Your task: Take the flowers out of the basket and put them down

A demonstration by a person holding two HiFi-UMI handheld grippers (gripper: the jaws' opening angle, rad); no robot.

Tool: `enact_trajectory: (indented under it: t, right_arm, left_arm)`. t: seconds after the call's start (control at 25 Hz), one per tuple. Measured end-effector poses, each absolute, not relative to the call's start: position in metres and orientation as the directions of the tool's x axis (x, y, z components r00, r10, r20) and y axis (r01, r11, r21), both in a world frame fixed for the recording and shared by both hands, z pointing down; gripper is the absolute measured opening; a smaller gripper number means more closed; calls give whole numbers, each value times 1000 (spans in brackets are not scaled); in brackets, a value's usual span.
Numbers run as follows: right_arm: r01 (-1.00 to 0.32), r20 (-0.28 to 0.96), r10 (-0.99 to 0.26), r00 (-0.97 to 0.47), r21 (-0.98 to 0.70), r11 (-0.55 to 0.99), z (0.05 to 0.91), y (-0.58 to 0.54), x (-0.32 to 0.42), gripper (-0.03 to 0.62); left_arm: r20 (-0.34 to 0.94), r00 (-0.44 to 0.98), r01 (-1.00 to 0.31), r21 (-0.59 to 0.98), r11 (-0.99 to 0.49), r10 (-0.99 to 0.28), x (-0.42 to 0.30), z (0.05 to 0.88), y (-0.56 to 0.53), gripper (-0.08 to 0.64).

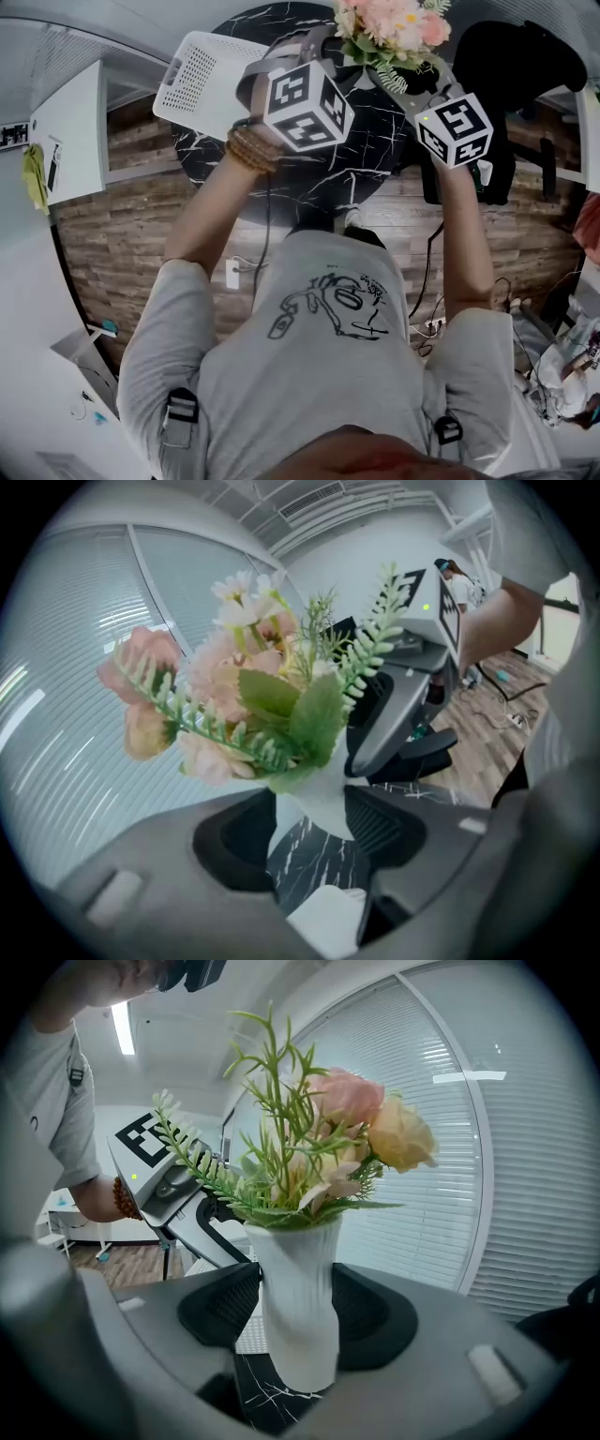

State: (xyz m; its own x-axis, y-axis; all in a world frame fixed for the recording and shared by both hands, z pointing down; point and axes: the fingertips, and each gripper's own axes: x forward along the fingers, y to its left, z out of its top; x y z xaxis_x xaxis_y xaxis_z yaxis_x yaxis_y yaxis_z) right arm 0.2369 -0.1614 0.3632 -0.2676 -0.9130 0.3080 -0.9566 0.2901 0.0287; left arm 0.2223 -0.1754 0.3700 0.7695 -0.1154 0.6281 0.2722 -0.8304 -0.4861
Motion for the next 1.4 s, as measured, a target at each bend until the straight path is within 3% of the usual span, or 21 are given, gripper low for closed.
enact_trajectory:
  t: [1.4]
  right_arm:
    - [-947, 332, -889, -315, -51, 317, 543, -135, 223, 252]
  left_arm:
    - [704, 700, 256, -402, -879, -119, 208, 551, -148, 229]
